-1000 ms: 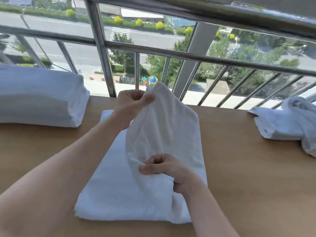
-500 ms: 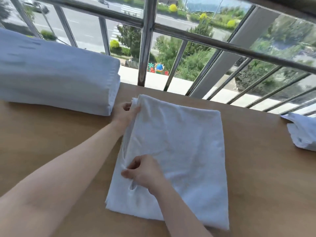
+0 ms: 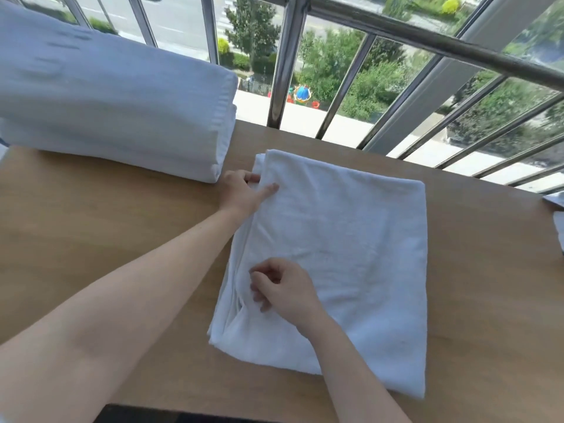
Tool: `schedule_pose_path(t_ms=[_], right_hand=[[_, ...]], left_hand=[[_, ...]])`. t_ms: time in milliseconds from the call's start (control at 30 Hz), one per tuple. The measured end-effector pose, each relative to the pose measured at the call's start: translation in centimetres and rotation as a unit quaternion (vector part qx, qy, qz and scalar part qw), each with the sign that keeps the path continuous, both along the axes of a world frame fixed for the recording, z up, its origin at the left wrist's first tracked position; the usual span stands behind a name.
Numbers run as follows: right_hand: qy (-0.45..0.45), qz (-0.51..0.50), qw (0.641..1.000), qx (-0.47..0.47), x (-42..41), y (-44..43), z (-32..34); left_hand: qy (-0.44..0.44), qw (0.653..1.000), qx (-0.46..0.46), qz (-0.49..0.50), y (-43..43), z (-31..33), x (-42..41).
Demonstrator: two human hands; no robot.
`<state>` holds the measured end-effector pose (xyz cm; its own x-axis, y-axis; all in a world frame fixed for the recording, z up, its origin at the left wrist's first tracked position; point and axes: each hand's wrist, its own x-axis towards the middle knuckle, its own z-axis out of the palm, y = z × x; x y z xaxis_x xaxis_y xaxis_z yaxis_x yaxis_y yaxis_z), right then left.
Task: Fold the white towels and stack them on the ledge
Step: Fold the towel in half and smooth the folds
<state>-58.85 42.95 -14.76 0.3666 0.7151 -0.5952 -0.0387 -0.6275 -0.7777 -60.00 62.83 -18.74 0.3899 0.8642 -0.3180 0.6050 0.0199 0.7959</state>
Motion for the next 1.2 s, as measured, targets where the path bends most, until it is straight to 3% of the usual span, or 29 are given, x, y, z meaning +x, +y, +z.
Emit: schedule_pose_path(t_ms=[100,167,333,467,633,833,933,1033,1200], right_hand=[[-0.125,-0.022,0.992,0.006,1.5,-1.0,0.0],[-0.231,0.024,0.972,0.016,2.5,-1.8,0.0],[-0.381,0.19,0.902,0.065,2.0,-4.4,-0.9],[-0.409,0.247,0.877,0.046,0.8,-5.2,-1.5],[-0.437,0.285,0.851,0.067,1.0,-6.2,-1.6],[-0.445,0.294,0.844,0.057,0.7,-7.2,-2.2],[-0.437,0.288,0.85,0.054,0.8,-7.0,-2.4],[-0.435,0.291,0.851,0.044,0.6,-6.7,-2.5],[-0.481,0.269,0.831,0.076,-0.1,-7.0,-2.3]], left_hand=[[0.005,1.0,-0.014,0.006,-0.3,0.3,0.3],[0.0,1.0,0.001,0.002,-0.4,0.8,0.4],[-0.003,0.996,0.089,0.018,0.0,1.5,-0.4],[0.007,0.998,0.049,0.038,-1.2,0.2,-1.0],[-0.008,0.989,0.145,0.026,-1.3,0.7,-0.5],[-0.011,0.997,-0.002,0.07,-1.4,0.7,-1.3],[-0.03,0.996,-0.071,0.041,-3.7,1.9,-3.8],[0.005,0.988,-0.152,-0.038,-7.7,2.0,-7.9],[-0.036,0.988,-0.14,-0.047,-9.6,1.4,-11.0]])
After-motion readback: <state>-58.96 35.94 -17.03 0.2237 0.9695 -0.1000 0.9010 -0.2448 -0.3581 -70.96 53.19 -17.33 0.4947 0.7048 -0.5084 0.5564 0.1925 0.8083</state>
